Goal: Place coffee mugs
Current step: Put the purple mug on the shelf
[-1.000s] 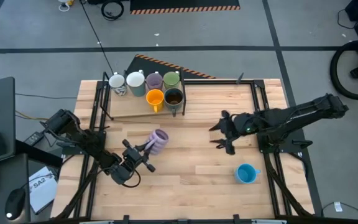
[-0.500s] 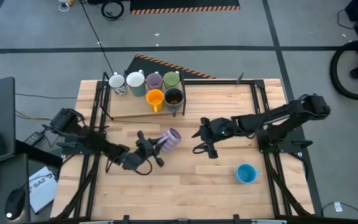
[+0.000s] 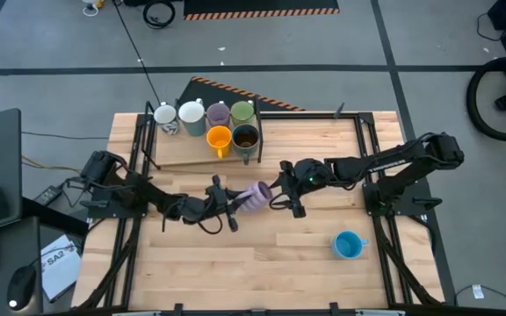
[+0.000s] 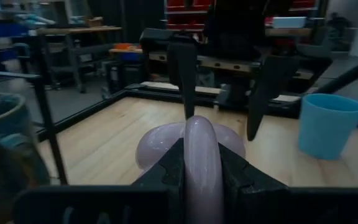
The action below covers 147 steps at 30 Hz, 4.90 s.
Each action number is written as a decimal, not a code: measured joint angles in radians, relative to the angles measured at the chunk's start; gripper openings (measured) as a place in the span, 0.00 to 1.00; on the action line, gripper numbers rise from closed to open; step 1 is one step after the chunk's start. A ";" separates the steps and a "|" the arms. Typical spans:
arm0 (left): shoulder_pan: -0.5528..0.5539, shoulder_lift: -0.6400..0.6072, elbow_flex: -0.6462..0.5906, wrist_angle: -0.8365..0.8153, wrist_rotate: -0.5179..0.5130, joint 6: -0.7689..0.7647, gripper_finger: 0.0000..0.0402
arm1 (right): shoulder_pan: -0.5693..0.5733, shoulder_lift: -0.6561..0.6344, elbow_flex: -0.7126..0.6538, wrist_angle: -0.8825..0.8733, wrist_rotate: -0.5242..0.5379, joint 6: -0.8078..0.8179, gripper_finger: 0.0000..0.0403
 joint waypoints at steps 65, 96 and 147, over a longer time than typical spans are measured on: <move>0.251 0.044 0.472 -0.894 0.665 -0.236 0.46 | 0.083 0.148 0.299 -0.836 0.055 -0.174 0.13; 0.257 0.153 0.470 -0.776 0.665 -0.196 0.15 | 0.108 0.150 0.300 -0.862 0.014 -0.161 0.15; -0.137 -0.109 0.156 -0.855 -0.116 -0.495 0.15 | 0.219 -0.382 0.156 -0.843 0.384 0.228 0.51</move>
